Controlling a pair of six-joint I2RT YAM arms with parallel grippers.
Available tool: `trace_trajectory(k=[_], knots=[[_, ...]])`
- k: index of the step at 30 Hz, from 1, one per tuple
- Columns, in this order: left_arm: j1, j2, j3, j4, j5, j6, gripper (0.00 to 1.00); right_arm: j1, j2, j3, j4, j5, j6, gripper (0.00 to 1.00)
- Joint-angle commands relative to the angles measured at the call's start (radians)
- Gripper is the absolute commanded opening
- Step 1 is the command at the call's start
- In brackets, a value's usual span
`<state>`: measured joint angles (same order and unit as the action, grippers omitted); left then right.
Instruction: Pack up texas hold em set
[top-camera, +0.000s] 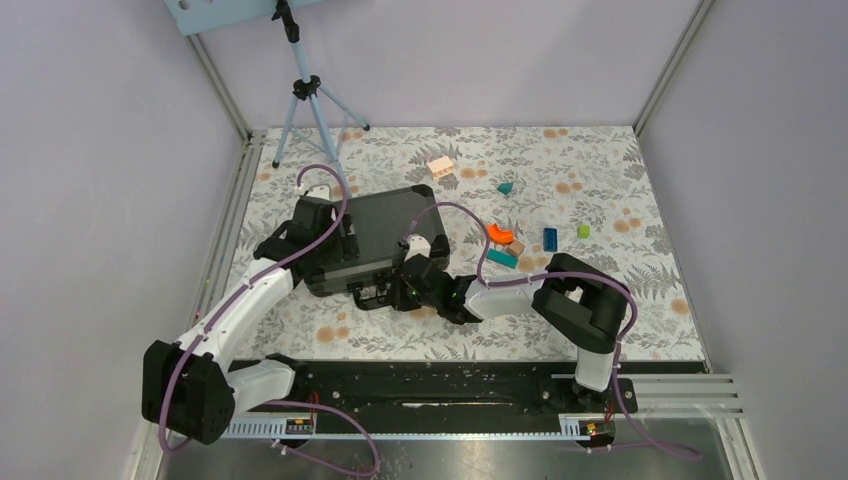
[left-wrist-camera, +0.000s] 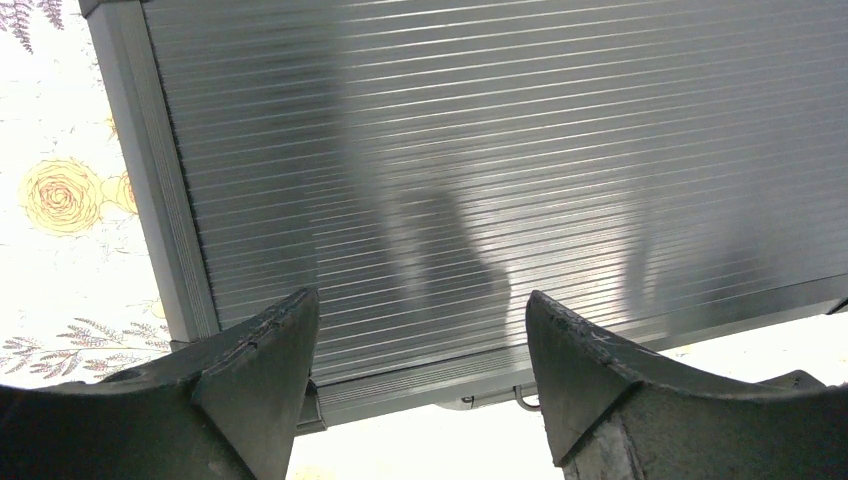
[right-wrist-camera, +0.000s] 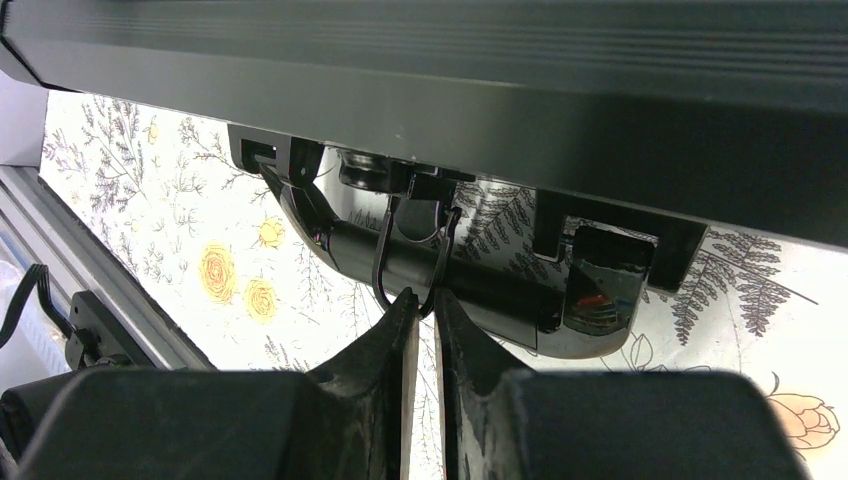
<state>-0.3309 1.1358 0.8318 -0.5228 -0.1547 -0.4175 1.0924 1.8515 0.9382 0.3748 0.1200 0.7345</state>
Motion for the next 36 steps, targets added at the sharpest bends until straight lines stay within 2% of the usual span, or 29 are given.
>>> trace_trajectory(k=[1, 11, 26, 36], knots=[[0.008, 0.004, 0.046, 0.012, -0.017, 0.006, 0.75, 0.012, 0.032, 0.027, 0.074, -0.037, 0.023, 0.18], [0.01, 0.023, 0.047, 0.0, -0.022, 0.011, 0.75, 0.012, 0.037, 0.055, 0.17, 0.001, 0.01, 0.19], [0.017, 0.05, 0.056, -0.02, -0.024, 0.009, 0.75, 0.005, -0.04, 0.104, 0.185, 0.093, -0.068, 0.22], [0.021, 0.059, 0.056, -0.022, -0.014, 0.01, 0.75, -0.027, -0.028, 0.152, 0.196, 0.119, -0.089, 0.24]])
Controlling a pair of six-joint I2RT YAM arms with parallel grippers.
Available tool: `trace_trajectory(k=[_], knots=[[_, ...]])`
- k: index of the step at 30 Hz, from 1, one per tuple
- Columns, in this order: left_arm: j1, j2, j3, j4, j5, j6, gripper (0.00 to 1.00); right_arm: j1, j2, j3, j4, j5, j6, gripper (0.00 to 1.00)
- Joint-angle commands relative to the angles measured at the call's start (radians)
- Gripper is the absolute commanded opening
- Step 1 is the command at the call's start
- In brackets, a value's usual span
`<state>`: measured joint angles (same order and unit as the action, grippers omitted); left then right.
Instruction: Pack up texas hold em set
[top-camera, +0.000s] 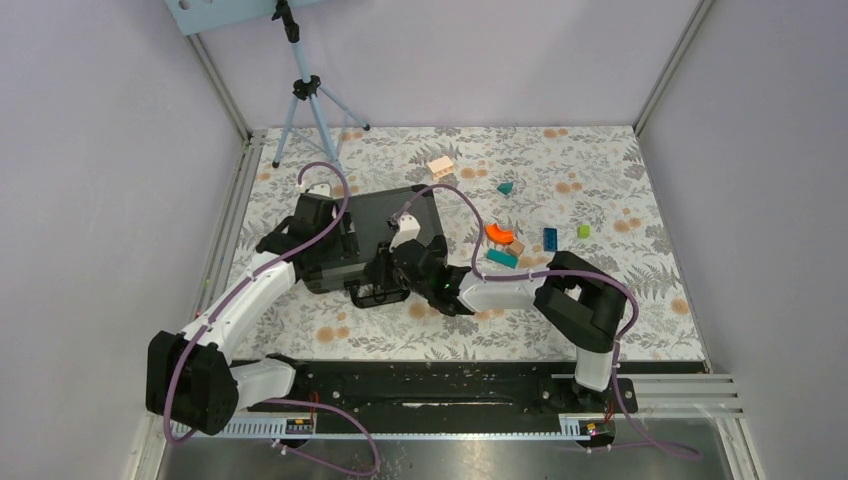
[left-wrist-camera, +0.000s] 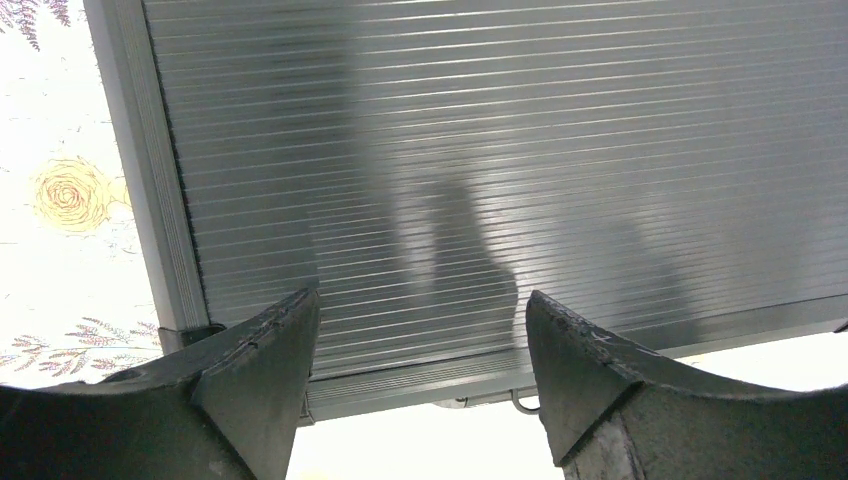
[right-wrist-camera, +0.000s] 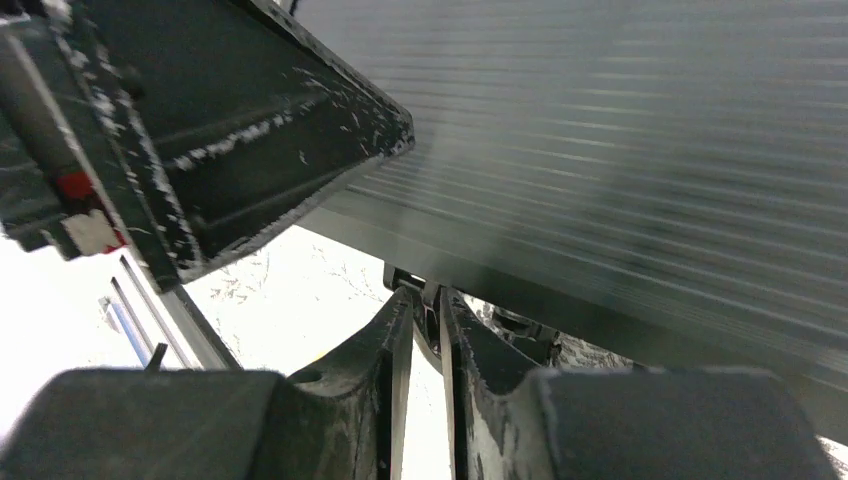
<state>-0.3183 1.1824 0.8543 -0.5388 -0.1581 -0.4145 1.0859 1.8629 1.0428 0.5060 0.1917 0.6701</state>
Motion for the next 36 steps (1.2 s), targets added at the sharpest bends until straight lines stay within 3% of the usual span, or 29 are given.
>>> trace_trajectory(k=[1, 8, 14, 23, 36], knots=[[0.009, 0.013, 0.034, -0.006, -0.009, 0.006, 0.75, -0.025, -0.044, 0.049, 0.065, 0.046, -0.031, 0.24], [0.013, 0.016, 0.037, -0.007, -0.008, 0.005, 0.75, -0.037, -0.139, -0.025, -0.03, -0.024, -0.119, 0.27], [0.015, 0.022, 0.04, -0.007, 0.003, 0.005, 0.75, -0.021, -0.145, -0.097, -0.092, -0.273, -0.184, 0.24], [0.017, 0.022, 0.039, -0.009, 0.003, 0.006, 0.75, 0.05, -0.076, -0.25, 0.116, -0.165, -0.157, 0.14], [0.018, 0.032, 0.041, -0.01, 0.021, 0.008, 0.75, 0.099, 0.064, -0.204, 0.178, 0.056, -0.139, 0.06]])
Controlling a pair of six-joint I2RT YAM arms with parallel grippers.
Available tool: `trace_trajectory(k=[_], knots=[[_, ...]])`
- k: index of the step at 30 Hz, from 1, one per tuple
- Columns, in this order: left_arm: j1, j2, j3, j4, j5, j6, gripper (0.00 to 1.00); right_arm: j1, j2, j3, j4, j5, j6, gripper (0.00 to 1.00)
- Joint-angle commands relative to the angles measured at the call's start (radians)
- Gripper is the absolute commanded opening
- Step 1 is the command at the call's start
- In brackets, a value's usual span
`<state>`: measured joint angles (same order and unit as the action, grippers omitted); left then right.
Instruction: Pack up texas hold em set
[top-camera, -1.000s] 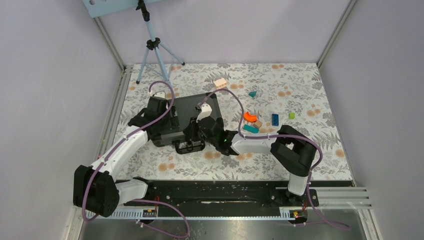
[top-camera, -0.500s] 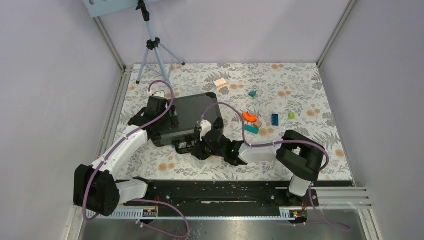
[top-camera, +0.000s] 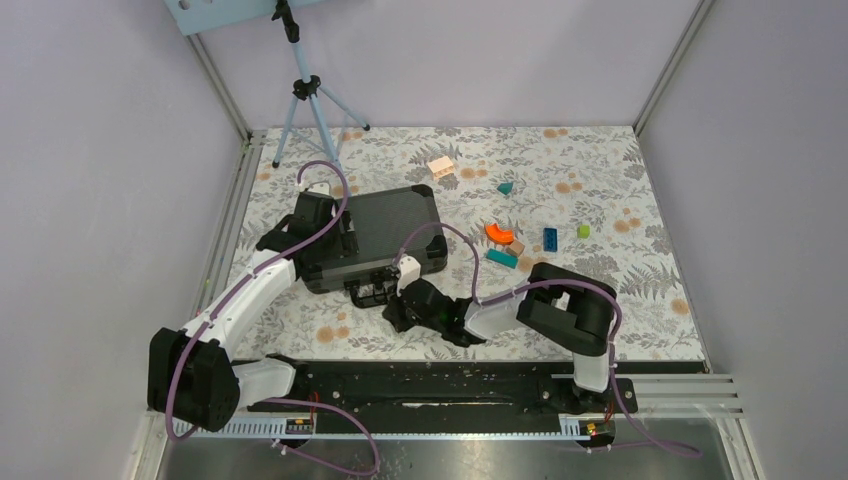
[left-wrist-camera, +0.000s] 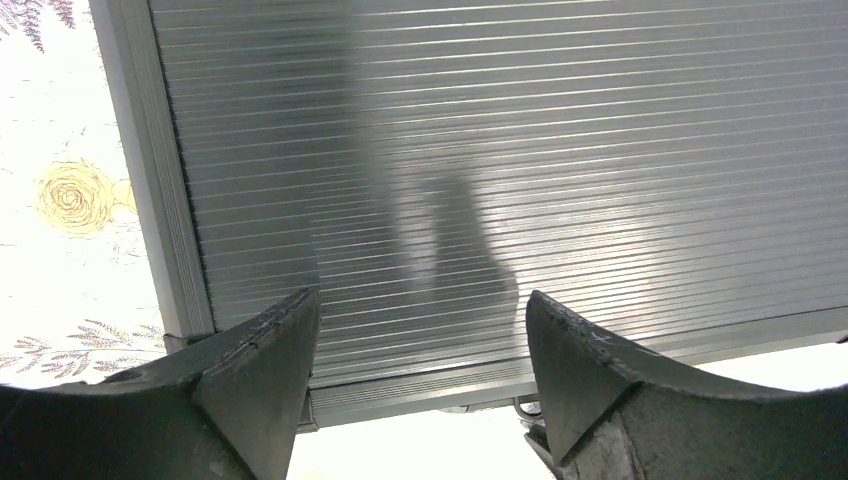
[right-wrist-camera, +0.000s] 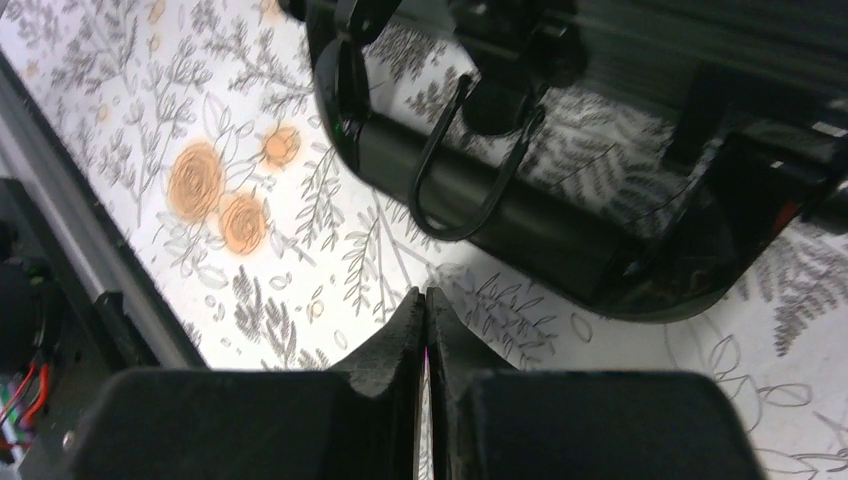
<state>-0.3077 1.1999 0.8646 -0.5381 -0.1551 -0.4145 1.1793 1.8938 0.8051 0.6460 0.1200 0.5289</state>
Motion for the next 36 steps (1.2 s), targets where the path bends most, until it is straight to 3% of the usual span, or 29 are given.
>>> trace_trajectory(k=[1, 36], knots=[[0.008, 0.015, 0.031, -0.011, 0.02, 0.008, 0.75, 0.005, 0.038, 0.039, 0.038, 0.138, -0.001, 0.06], [0.007, 0.021, 0.034, -0.011, 0.026, 0.011, 0.75, 0.002, -0.021, 0.182, -0.057, 0.355, -0.184, 0.11]])
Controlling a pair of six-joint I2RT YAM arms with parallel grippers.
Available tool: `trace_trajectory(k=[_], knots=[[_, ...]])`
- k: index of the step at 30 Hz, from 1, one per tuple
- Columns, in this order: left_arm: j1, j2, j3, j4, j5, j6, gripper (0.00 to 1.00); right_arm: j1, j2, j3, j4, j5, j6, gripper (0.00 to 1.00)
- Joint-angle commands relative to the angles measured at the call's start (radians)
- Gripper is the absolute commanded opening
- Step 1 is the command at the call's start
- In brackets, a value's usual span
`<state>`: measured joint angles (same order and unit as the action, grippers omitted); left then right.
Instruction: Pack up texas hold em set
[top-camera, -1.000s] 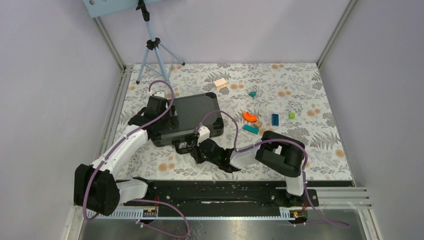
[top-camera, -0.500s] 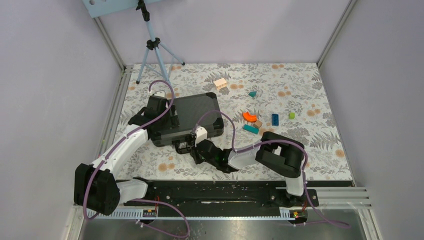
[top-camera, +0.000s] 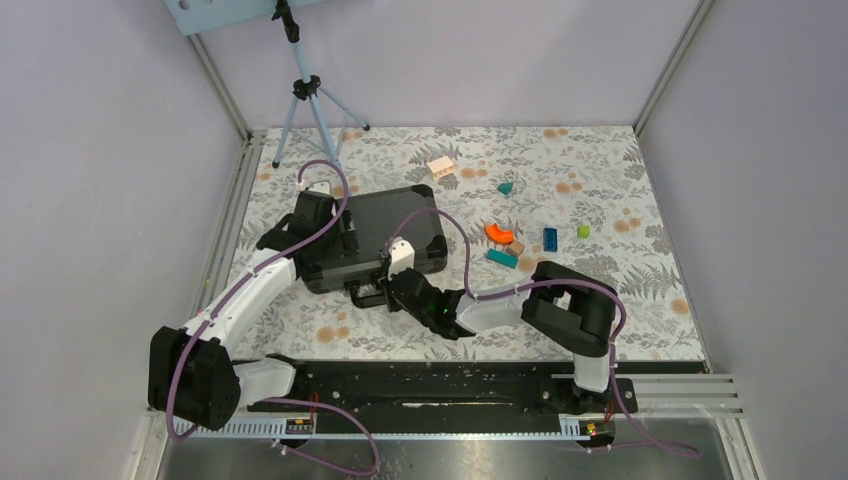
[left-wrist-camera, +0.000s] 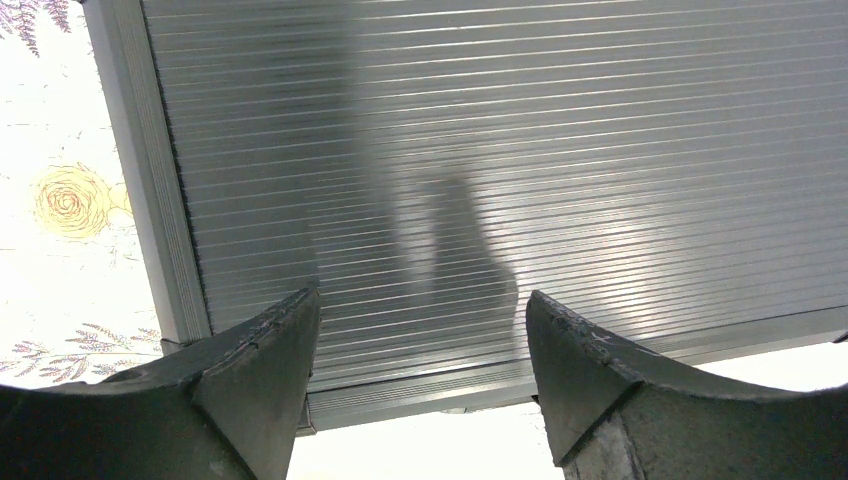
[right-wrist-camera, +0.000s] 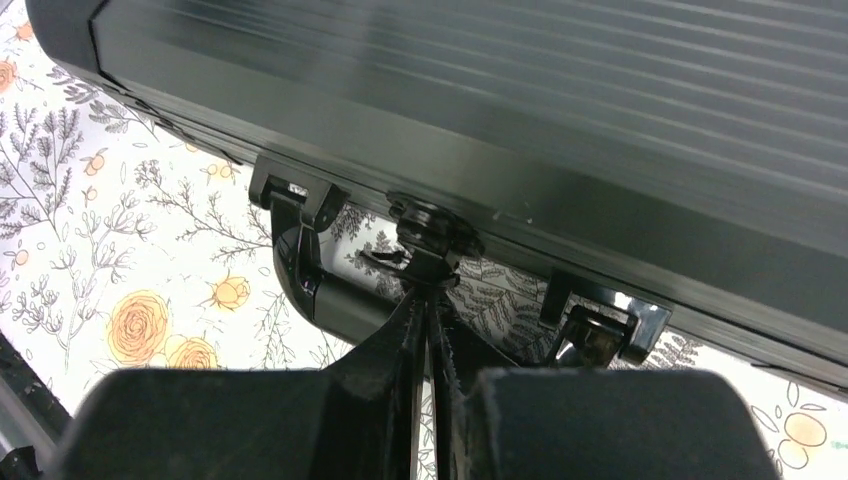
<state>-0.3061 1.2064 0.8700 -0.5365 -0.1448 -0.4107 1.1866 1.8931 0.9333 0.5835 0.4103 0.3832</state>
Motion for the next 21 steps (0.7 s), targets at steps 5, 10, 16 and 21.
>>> trace_trajectory(k=[5, 10, 16, 21], knots=[[0.007, 0.016, 0.03, -0.014, 0.016, 0.009, 0.75, -0.016, -0.015, 0.08, -0.013, 0.068, -0.058, 0.11], [0.007, 0.018, 0.03, -0.014, 0.016, 0.009, 0.75, -0.035, -0.023, 0.095, -0.029, 0.056, -0.07, 0.11], [0.007, 0.02, 0.03, -0.014, 0.017, 0.009, 0.75, -0.052, -0.038, 0.098, -0.039, 0.038, -0.074, 0.11], [0.008, 0.019, 0.031, -0.016, 0.017, 0.01, 0.75, -0.061, -0.052, 0.093, -0.061, 0.032, -0.075, 0.11]])
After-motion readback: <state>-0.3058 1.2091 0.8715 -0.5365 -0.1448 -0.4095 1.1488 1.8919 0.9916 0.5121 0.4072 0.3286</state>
